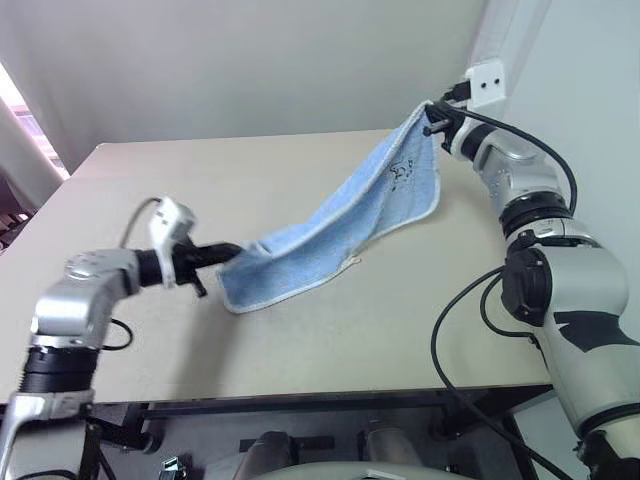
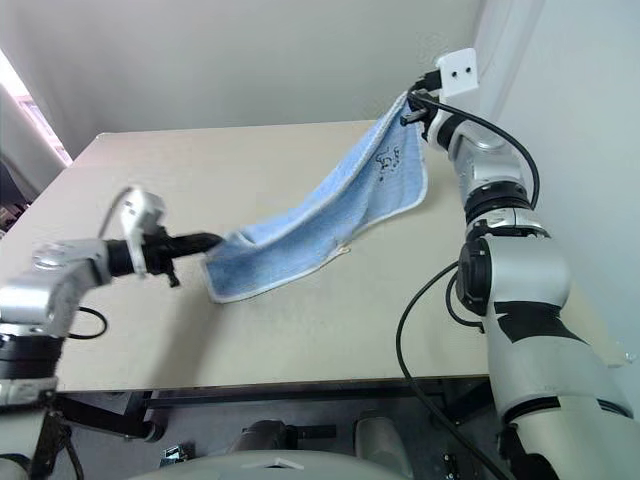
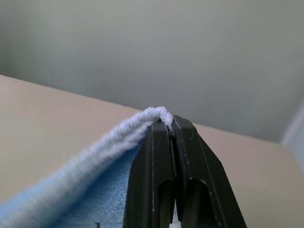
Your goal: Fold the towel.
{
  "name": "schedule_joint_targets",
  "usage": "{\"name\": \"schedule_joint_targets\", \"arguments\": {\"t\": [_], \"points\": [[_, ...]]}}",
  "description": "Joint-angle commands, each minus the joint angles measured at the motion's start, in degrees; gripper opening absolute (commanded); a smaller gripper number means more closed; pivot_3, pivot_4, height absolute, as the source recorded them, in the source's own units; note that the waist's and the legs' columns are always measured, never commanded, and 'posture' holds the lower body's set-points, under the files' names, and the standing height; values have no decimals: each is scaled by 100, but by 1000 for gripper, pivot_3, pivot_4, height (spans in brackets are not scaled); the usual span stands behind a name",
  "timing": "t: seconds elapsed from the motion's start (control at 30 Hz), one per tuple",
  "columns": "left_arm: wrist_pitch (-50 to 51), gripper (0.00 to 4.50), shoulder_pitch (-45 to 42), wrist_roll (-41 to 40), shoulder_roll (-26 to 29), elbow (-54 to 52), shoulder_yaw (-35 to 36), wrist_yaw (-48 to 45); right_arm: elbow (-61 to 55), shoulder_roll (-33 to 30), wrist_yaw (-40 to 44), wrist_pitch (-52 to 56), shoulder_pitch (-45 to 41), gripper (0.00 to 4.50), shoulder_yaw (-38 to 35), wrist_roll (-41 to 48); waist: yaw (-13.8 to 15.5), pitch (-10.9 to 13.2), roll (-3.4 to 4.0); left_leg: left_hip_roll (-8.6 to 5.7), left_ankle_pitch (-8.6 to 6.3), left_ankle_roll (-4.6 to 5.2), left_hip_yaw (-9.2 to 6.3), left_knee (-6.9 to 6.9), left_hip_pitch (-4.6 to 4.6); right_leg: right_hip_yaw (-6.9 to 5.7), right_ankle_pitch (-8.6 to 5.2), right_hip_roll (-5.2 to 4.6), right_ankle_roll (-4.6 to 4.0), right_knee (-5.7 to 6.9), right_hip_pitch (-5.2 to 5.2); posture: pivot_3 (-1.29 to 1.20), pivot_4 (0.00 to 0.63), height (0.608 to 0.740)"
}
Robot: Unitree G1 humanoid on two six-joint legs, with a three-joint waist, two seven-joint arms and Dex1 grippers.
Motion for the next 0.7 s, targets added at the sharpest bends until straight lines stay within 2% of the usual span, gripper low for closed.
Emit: {"name": "schedule_joint_targets", "arguments": {"t": [0.03, 0.27, 0.33, 0.4, 0.53, 0.7], "points": [[-679, 20, -635, 193, 231, 1156, 493, 280, -246, -262, -87, -77, -35, 0, -118, 50, 8, 0, 0, 0, 0, 0, 0, 0, 0, 0, 1, 0, 4, 0, 0, 0, 0, 731], [-3125, 20, -2615, 1136, -62, 4469, 432, 1942, -249, -422, -128, -109, 293, 0, -129, 49, 19, -2, -5, -3, 4, -6, -4, 5, 1, -1, 11, -1, 23, 2, 3, 0, 0, 731], [-3531, 20, -2996, 1291, -169, 5037, 348, 2097, -251, -414, -149, -99, 343, 0, -138, 59, 18, -4, -7, -5, 4, -7, -3, 5, 1, -1, 11, -3, 24, 2, 4, 0, 0, 731], [-3958, 20, -3505, 1609, -330, 5638, 187, 2654, -210, -368, -269, -138, 372, 0, -114, 19, 9, -3, -9, -7, 4, -7, -1, 1, -3, 1, 10, -6, 26, 0, -3, 0, 0, 731], [-4461, 20, -4195, 2102, -539, 6388, -15, 3641, -106, -255, -663, -265, 313, 0, -75, -70, 2, 4, -20, -6, 4, -7, -2, -3, -9, 0, 10, -5, 27, 2, -11, 0, 0, 731], [-4423, 20, -4857, 2457, -706, 6757, -61, 4514, 30, -47, -1446, -568, 24, 0, -159, -104, -10, 6, -24, -7, 4, -6, -1, -5, -10, 0, 10, -6, 28, 4, -14, 0, 0, 731]]}}
